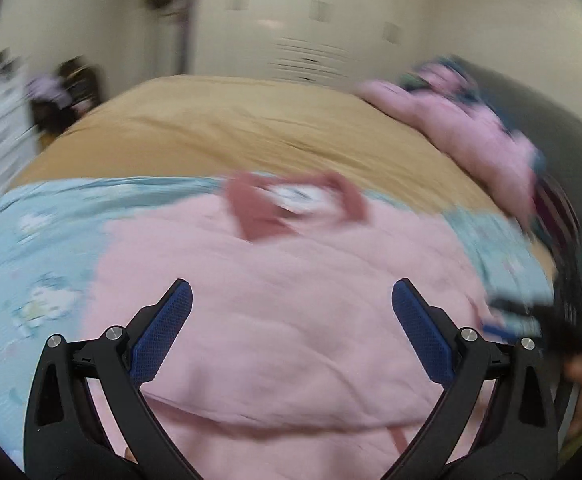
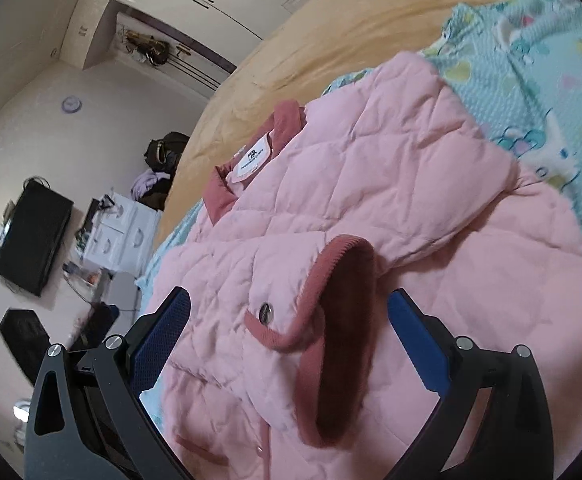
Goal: Fold large clothes
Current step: 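Grasp the ribbed dark-pink hem with the right tool, then fold the hem up toward the collar and open the right tool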
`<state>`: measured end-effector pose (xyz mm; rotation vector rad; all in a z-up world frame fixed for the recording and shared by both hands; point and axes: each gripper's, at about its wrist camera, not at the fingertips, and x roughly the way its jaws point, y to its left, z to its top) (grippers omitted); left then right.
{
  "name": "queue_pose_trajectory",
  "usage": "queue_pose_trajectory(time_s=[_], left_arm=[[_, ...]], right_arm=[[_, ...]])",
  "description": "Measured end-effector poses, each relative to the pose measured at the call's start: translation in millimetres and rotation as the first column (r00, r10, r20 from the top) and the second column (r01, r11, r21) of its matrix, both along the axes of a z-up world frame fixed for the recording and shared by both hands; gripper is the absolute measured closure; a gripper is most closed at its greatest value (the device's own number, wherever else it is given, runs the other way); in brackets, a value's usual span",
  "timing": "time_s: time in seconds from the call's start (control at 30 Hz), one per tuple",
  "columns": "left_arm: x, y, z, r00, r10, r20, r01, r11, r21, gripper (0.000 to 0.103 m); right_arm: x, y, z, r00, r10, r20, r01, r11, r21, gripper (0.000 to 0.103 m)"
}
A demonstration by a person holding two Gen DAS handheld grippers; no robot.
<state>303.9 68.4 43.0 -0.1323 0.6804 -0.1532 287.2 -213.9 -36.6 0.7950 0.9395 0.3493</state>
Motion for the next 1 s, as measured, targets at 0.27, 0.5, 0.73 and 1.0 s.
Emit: queue_pose_trajectory(time_s=[0.27, 0.5, 0.73, 1.0], left_arm=[[-6.0, 101.6, -11.1, 0.977, 0.211, 0.016, -0.209, 0.973, -0.095, 0.009], [-13.6, 151.7, -15.7, 0.941, 0.336, 0.034, -0.327, 0.932, -0.158, 0.009], [-8.7, 167.3, -19.0, 0.934, 0.356, 0.018, -0.346, 0.917, -0.199, 0.009], [-3.6, 151.4, -22.6, 0.943, 0.333, 0.027, -0.321, 0.925, -0.201, 0.009]], right_arm=[[14.6, 21.2, -14.0, 1.000, 0.012, -0.014, -0.012, 1.000, -0.006, 0.038], [20.5, 36.2, -8.5, 0.997, 0.003, 0.078, 0.007, 0.990, -0.139, 0.090], [37.4, 63.5, 72.3, 0.949, 0.129, 0.286, -0.040, 0.953, -0.299, 0.092], [55.5, 81.9, 157.9, 0.854, 0.243, 0.459, 0.015, 0.872, -0.489, 0.093]])
